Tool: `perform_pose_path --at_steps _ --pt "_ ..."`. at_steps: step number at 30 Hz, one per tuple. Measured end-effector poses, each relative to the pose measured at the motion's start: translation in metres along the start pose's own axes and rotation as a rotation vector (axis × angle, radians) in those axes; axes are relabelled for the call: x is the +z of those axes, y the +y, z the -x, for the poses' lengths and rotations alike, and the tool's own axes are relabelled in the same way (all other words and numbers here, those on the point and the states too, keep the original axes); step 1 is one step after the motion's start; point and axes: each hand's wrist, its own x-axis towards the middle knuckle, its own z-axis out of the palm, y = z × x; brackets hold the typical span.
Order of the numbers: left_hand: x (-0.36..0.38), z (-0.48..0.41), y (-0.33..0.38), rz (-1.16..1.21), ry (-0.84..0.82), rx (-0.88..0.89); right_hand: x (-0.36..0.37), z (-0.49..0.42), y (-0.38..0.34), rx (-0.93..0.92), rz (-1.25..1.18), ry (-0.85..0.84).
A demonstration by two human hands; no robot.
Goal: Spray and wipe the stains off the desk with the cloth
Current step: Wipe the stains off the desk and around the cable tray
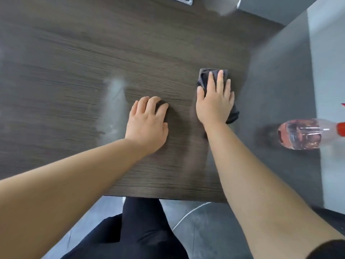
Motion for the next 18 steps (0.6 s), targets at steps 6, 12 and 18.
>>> perform_pose_path --at_steps 6,12,18 --pt "-0.002 0.04 0.0 -0.005 -0.001 -0.043 -0.002 0.149 0.022 -0.58 0.029 -0.038" --pt "0.007 0.048 0.034 -0.004 -0.065 -0.047 -0.011 0.108 0.102 -0.368 0.064 0.012" --pt "0.011 0.047 0.044 0.037 -0.032 -0.112 -0.002 0.141 0.037 -0.302 -0.005 0.027"
